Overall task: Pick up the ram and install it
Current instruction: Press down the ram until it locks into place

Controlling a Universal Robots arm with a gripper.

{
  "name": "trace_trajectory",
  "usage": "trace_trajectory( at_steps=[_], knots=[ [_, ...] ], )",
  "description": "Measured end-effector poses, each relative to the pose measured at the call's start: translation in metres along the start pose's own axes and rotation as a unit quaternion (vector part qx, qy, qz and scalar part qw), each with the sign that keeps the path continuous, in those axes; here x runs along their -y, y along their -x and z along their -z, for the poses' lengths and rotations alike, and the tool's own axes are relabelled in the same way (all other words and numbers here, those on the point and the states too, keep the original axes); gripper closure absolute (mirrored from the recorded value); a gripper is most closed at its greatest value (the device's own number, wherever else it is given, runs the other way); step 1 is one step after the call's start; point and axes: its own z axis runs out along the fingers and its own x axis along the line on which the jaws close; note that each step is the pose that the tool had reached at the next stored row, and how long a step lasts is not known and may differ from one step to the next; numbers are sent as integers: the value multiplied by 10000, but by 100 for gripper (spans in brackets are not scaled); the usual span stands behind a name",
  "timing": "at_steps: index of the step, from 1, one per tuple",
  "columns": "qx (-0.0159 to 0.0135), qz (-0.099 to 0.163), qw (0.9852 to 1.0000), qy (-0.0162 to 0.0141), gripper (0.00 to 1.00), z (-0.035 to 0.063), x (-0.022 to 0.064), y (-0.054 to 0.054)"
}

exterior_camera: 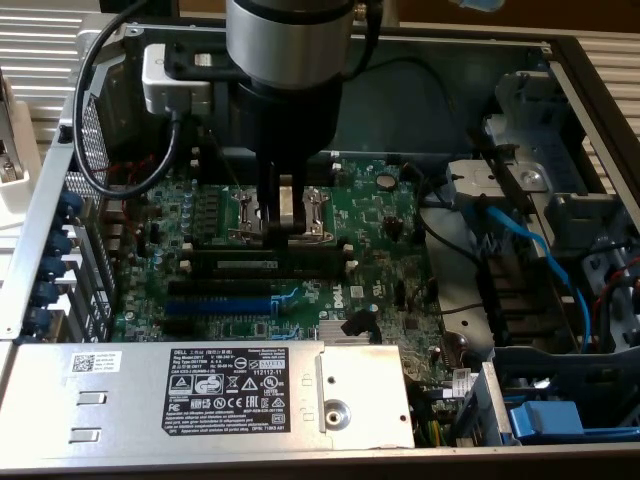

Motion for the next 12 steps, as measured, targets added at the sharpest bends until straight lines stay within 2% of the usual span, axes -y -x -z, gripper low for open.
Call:
trace_trajectory(
  at_steps=[12],
  knots=[
    [2,-30,10000,-4,90,-25,9,-2]
  ],
)
